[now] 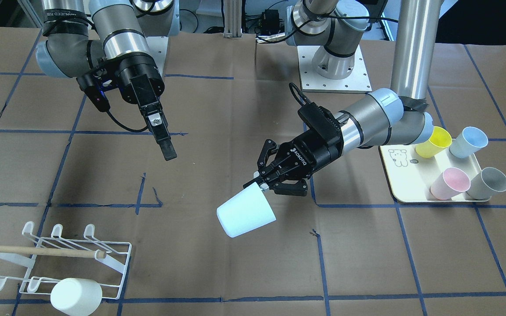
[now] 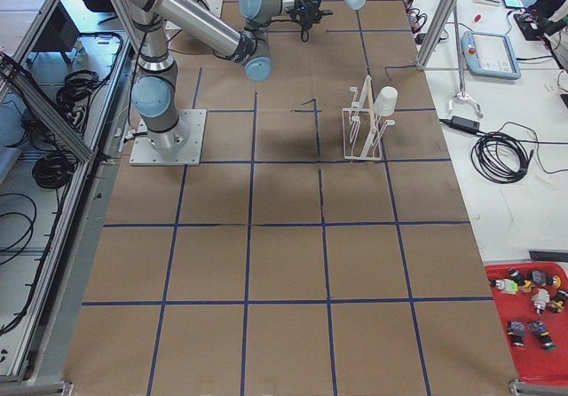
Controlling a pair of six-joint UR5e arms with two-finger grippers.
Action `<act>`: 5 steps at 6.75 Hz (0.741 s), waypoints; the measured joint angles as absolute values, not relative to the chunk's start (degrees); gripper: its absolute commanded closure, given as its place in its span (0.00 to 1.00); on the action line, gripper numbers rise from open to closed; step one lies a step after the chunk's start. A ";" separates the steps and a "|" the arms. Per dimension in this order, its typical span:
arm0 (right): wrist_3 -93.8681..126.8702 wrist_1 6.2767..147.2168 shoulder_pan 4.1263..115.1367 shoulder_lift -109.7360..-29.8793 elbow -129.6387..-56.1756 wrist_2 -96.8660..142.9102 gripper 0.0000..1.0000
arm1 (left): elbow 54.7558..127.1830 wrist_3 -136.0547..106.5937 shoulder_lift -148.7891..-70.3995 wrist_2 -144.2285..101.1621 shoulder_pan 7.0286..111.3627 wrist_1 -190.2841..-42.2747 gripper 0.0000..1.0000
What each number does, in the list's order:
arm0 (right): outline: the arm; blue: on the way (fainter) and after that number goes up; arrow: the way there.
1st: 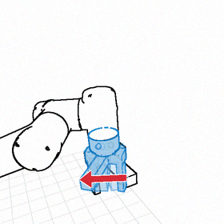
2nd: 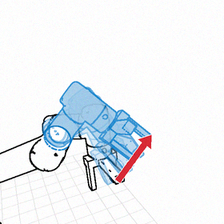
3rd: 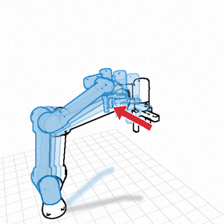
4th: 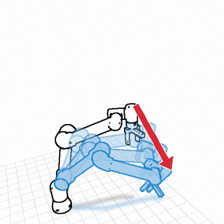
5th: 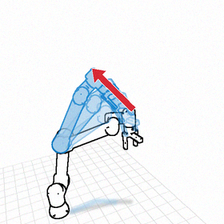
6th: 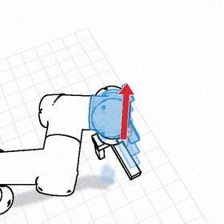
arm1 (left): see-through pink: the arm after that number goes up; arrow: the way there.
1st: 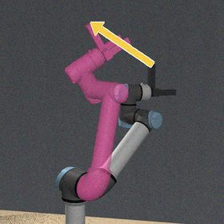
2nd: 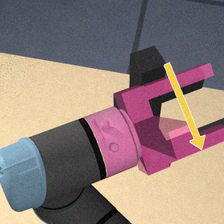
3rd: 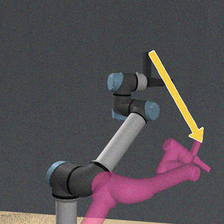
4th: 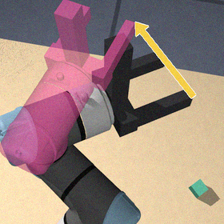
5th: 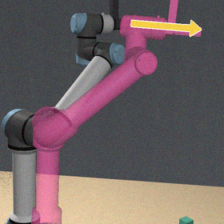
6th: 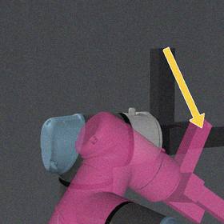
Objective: Transfer IKEA cup to right arm and place on rack
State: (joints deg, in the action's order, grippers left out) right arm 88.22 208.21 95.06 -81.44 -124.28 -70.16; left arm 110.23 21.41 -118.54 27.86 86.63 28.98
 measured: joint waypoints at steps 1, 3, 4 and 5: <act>88.45 204.57 95.29 -81.35 -124.28 -69.96 0.00 | 110.24 21.38 -118.64 27.84 86.68 29.00 0.99; 88.32 199.22 96.12 -80.98 -124.18 -69.81 0.00 | 110.28 21.30 -118.78 27.70 86.74 28.95 0.98; 87.97 197.40 97.34 -80.26 -123.82 -69.74 0.00 | 110.27 21.26 -118.79 27.61 86.75 28.93 0.98; 87.72 196.68 98.64 -78.88 -122.59 -69.67 0.00 | 110.28 21.21 -118.79 27.55 86.75 28.92 0.98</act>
State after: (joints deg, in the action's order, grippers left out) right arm 87.72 196.68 98.64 -78.88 -122.59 -69.67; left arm 110.28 21.21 -118.79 27.55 86.75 28.92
